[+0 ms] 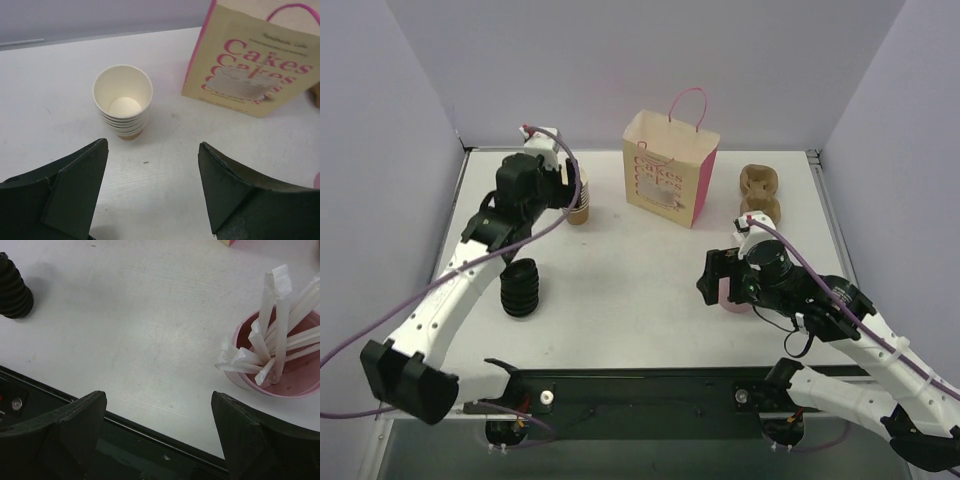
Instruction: Pack the takeout coffee
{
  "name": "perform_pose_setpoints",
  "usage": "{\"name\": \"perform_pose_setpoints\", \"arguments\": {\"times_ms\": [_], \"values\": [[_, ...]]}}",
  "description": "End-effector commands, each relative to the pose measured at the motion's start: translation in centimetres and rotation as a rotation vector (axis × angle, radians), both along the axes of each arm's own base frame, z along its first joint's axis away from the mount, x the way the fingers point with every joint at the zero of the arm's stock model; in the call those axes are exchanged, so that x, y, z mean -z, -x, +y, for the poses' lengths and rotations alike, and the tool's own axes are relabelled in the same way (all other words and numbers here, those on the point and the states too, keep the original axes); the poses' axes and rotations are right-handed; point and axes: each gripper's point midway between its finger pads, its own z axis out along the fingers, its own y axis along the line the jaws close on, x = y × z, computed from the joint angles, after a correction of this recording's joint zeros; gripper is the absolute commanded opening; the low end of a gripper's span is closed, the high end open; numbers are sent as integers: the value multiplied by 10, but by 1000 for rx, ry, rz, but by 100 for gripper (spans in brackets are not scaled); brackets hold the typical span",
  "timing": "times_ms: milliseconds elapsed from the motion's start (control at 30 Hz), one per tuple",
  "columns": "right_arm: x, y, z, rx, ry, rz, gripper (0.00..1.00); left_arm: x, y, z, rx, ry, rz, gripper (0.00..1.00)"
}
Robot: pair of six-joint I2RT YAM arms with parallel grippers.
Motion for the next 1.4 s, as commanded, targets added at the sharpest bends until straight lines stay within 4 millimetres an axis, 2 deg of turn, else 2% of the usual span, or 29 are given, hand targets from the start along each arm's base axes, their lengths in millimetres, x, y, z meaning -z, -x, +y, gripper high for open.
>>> {"name": "perform_pose_setpoints", "arguments": {"times_ms": [0,33,67,100,133,200,400,633,833,1000,1167,1200,1267,1333,1367], "values": [[-11,3,14,-80,-57,-35,87,-25,-42,-1,44,13,-37,81],[-7,6,19,-108,-67,-19,85,-12,-52,-2,39,-19,-5,79],[-8,7,21,-124,-76,-24,84,-11,-58,-1,31,-39,0,77],[-10,7,25,-135,-89,-30,83,-13,-65,10,-19,-75,5,74],[-8,8,28,-153,-91,-22,81,-1,-73,12,-41,-95,34,69],[-8,6,30,-161,-89,-29,79,6,-81,29,-112,-111,68,67],[-8,8,36,-204,-82,-25,75,29,-100,50,-206,-107,153,57],[-4,9,36,-215,-69,-21,74,63,-115,48,-212,-126,240,49],[-1,9,33,-204,-66,-20,74,83,-123,52,-232,-149,287,43],[-1,8,31,-199,-62,-28,74,92,-128,58,-242,-148,301,41],[3,6,31,-194,-47,-20,74,92,-132,56,-236,-151,295,35],[3,6,32,-196,-46,-19,74,92,-133,56,-236,-151,297,33],[6,5,33,-196,-39,-12,75,89,-135,55,-229,-147,292,24],[7,5,34,-194,-39,-9,75,86,-137,52,-216,-139,285,23],[8,4,35,-195,-37,-5,75,87,-137,52,-216,-142,294,19]]}}
